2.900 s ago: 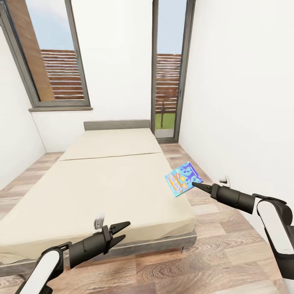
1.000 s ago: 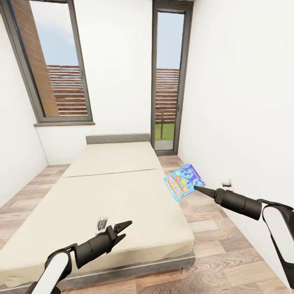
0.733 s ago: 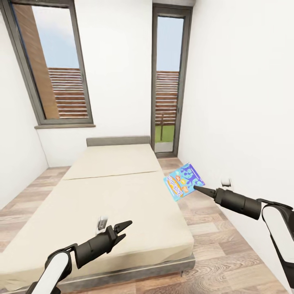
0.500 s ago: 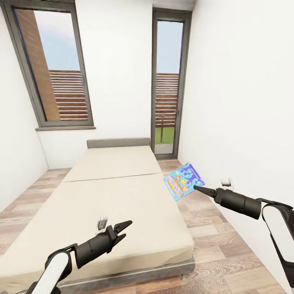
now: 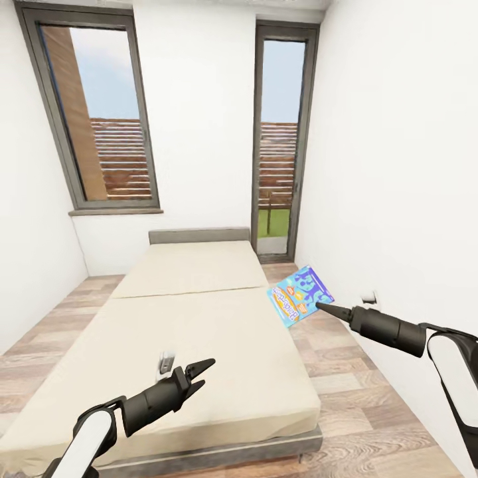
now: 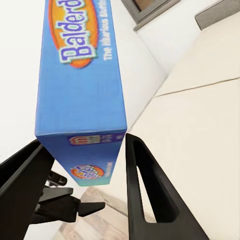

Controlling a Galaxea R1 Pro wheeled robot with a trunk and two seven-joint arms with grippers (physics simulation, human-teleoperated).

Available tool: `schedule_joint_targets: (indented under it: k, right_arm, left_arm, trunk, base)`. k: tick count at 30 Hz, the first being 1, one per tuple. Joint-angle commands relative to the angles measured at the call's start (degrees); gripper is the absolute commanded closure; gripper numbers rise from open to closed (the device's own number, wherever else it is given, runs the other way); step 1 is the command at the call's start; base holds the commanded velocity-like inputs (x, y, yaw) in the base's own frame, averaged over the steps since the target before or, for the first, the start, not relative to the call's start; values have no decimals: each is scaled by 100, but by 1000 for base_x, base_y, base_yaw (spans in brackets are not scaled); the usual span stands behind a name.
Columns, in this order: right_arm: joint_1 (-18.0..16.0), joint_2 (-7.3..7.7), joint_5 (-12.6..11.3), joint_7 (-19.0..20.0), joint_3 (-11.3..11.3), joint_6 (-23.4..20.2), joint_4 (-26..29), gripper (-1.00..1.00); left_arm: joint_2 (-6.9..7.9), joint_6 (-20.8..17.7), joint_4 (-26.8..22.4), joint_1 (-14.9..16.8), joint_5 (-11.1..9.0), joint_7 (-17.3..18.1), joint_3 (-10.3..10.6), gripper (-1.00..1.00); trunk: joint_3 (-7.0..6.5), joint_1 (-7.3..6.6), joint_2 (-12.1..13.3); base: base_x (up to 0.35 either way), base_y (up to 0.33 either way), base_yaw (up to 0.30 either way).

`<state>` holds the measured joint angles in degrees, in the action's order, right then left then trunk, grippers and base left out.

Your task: Put all the toys in the child's room - the three board games (two on the bed and one on the table), the two jigsaw puzzles on the table, and the tennis ball on the table - inside the toy box on the table in the child's room.

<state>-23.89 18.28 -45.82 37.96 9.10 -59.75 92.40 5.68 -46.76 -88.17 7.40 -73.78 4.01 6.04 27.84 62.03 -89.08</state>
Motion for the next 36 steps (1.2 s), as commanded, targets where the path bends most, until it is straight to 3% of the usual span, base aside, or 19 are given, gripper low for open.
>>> schedule_joint_targets:
  k: [1, 36]
  right_arm:
    - [-5, 0, 30, 39, 10, -25, 0, 100]
    - [-41, 42, 38, 26, 0, -25, 2, 100]
  left_arm:
    - [3, -12, 1, 3, 27, 30, 3, -100]
    - [9, -17, -16, -1, 30, 37, 3, -100]
  trunk:
    - [-13, -23, 38]
    - [-559, -792, 1442]
  base:
    - [0, 0, 131]
    - [0, 0, 230]
